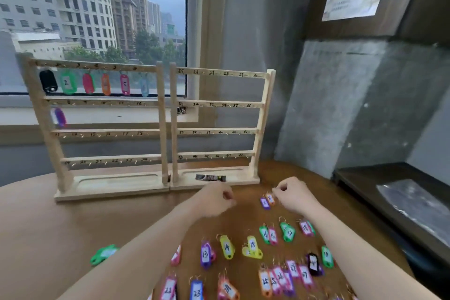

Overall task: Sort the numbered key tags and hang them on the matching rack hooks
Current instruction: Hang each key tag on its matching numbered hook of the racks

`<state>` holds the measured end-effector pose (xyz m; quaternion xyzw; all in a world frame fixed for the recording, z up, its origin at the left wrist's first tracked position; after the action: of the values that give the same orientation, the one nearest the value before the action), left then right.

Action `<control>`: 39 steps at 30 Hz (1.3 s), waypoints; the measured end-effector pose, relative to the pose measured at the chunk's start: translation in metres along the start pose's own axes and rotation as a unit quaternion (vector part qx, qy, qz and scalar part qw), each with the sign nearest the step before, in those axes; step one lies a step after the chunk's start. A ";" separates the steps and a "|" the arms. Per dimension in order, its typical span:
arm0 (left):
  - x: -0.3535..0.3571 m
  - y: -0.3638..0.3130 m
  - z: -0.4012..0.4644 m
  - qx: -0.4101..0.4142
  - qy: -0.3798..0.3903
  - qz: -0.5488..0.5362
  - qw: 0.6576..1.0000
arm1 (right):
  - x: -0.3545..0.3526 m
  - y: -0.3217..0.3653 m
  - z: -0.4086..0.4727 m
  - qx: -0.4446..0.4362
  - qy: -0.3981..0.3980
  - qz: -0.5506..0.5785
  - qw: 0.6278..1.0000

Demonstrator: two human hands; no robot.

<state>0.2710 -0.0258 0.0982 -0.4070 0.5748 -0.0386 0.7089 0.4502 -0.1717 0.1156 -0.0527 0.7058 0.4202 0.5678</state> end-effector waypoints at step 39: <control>-0.036 0.049 0.008 -0.112 -0.140 -0.138 0.974 | 0.076 0.033 0.046 -0.086 0.149 0.056 0.983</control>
<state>0.2452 0.0300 0.0954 -0.5608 0.4088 -0.0139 0.7199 0.4404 -0.0903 0.0688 -0.1238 0.7457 0.4982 0.4247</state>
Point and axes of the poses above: each hand's wrist, its own z-axis towards the middle knuckle, its own x-axis out of the palm, y = z × x, the point moved 3 cm from there along z, towards the middle knuckle, and after that the axes turned 3 degrees about -y, right-handed, at the moved point
